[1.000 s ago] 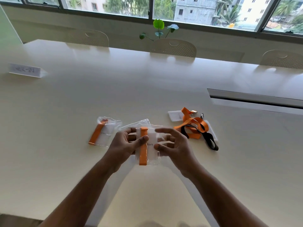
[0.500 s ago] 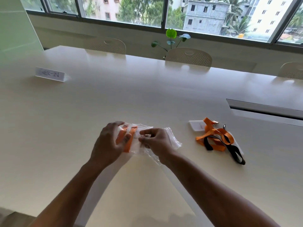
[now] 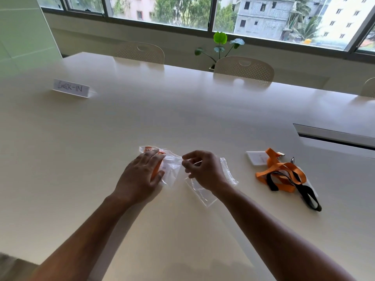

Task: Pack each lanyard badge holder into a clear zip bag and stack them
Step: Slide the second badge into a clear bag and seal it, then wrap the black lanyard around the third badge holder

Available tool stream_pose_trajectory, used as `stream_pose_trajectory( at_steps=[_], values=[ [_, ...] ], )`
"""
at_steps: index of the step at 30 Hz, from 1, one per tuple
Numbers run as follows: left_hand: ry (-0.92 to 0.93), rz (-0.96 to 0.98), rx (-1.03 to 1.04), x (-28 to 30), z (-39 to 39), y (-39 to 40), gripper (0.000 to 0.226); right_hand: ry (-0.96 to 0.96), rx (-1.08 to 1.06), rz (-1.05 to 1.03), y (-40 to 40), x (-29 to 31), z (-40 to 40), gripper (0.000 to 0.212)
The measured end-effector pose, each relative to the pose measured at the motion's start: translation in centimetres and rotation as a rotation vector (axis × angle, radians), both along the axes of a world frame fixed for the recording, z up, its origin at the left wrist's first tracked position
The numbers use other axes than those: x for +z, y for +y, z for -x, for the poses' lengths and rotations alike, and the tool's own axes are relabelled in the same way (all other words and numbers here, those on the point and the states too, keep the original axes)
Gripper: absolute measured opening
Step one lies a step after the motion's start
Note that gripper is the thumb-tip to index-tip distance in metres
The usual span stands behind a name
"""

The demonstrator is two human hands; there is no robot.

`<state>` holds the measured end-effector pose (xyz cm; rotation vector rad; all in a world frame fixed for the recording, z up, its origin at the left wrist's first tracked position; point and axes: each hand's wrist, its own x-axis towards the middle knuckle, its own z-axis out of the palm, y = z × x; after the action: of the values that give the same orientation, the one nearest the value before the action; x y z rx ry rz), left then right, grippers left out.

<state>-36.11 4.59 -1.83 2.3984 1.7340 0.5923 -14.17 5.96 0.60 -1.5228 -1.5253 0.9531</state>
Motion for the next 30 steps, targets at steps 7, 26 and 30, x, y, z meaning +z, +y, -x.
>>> stream_pose_trajectory(
  at_steps=[7,26,30],
  values=[
    [0.035,0.025,0.037,0.7,-0.1,1.0,0.059,-0.649,0.048,-0.251,-1.3,0.0,-3.2,0.025],
    [-0.209,0.105,-0.207,0.9,-18.1,-2.6,0.055,-0.518,-0.179,-0.456,-6.6,-1.0,-16.4,0.014],
    [-0.217,0.096,-0.217,1.6,-23.5,-3.0,0.055,-0.541,-0.470,-0.406,-6.6,-0.3,-22.4,0.018]
  ],
)
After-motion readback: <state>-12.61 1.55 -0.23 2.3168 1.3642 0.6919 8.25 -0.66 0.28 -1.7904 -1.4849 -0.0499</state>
